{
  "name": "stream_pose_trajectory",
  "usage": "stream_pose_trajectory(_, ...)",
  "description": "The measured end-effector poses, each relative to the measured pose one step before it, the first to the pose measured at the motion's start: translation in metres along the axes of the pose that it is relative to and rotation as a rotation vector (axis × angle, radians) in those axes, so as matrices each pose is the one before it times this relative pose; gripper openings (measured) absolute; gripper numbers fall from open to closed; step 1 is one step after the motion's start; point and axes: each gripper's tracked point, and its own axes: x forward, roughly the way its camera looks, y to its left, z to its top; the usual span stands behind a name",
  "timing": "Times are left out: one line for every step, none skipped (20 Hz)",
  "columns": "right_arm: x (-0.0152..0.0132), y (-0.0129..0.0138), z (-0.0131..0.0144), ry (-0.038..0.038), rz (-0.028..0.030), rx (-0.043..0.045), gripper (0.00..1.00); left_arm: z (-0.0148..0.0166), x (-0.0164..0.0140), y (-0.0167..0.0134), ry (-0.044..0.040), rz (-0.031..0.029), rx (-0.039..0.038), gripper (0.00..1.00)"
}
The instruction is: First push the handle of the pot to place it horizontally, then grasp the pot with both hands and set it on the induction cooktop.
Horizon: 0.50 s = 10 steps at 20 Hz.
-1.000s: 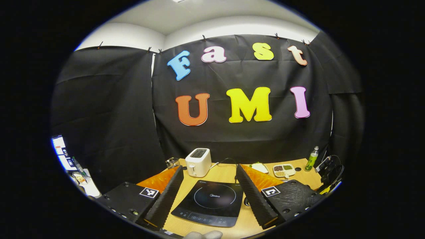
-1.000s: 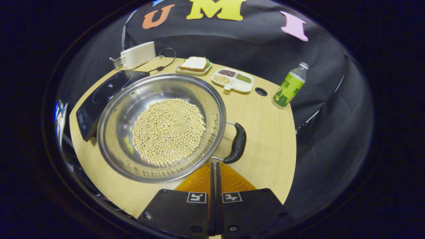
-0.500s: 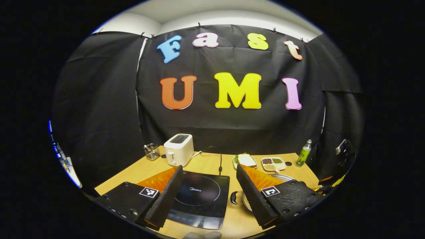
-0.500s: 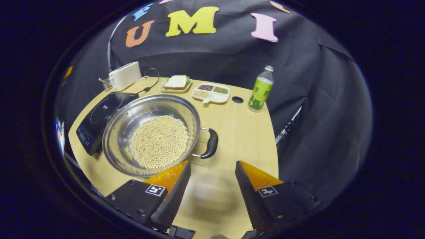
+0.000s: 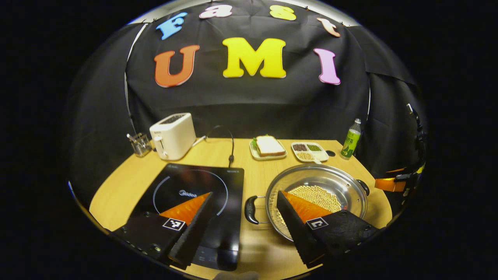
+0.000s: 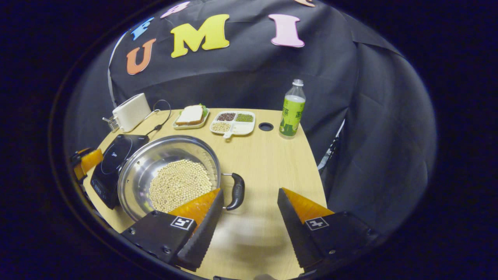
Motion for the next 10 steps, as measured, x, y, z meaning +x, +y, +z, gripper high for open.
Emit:
stream_pose_trajectory(0.00441, 0.00286, 0.00312, -0.00633, 0.00401, -0.00121, 0.89, -0.00827, 0.00908, -0.00260, 0.01914, 0.00312, -0.01386, 0.97)
stream_pose_trajectory(0.00401, 0.00136, 0.00238, -0.00406, -0.00240, -0.00131, 0.89, -0.00755, 0.00833, -0.00155, 0.02811, 0.00017, -0.01398, 0.97)
stream_pose_trajectory(0.00433, 0.00186, 0.00313, -0.00307, 0.00280, 0.00101, 0.89, -0.00594, 0.00615, -0.00133, 0.01188, 0.00104, -0.00947, 0.96)
stream_pose_trajectory(0.00391, 0.00376, -0.00079, 0.00463, 0.00519, 0.00031, 0.89, -0.00414, 0.00562, -0.00090, 0.00872, 0.00015, -0.00107, 0.97)
stream_pose_trajectory(0.00430, 0.00123, -0.00027, 0.00653, -0.00009, -0.00077, 0.89, -0.00322, 0.00675, 0.00009, 0.00815, 0.00416, 0.00736, 0.97)
stream_pose_trajectory(0.00402, 0.00128, -0.00020, 0.00493, -0.00063, 0.00175, 0.89, -0.00312, 0.00468, -0.00081, 0.00911, -0.00030, 0.00924, 0.97)
stream_pose_trajectory(0.00330, 0.00279, 0.00033, 0.00565, 0.00483, 0.00004, 0.89, -0.00246, 0.00382, -0.00188, 0.00506, -0.00192, 0.00483, 0.97)
stream_pose_trajectory(0.00333, 0.00152, -0.00099, 0.00876, 0.00074, -0.00170, 0.89, -0.00265, 0.00446, -0.00182, 0.01015, 0.00089, 0.00363, 0.97)
stream_pose_trajectory(0.00236, 0.00193, -0.00083, 0.00756, 0.00284, 0.00026, 0.89, -0.00139, 0.00252, -0.00154, 0.00442, 0.00135, 0.00256, 0.97)
stream_pose_trajectory(0.00249, 0.00156, -0.00079, 0.00590, 0.00071, -0.00059, 0.89, -0.00151, 0.00217, -0.00135, 0.00503, -0.00051, 0.00387, 0.97)
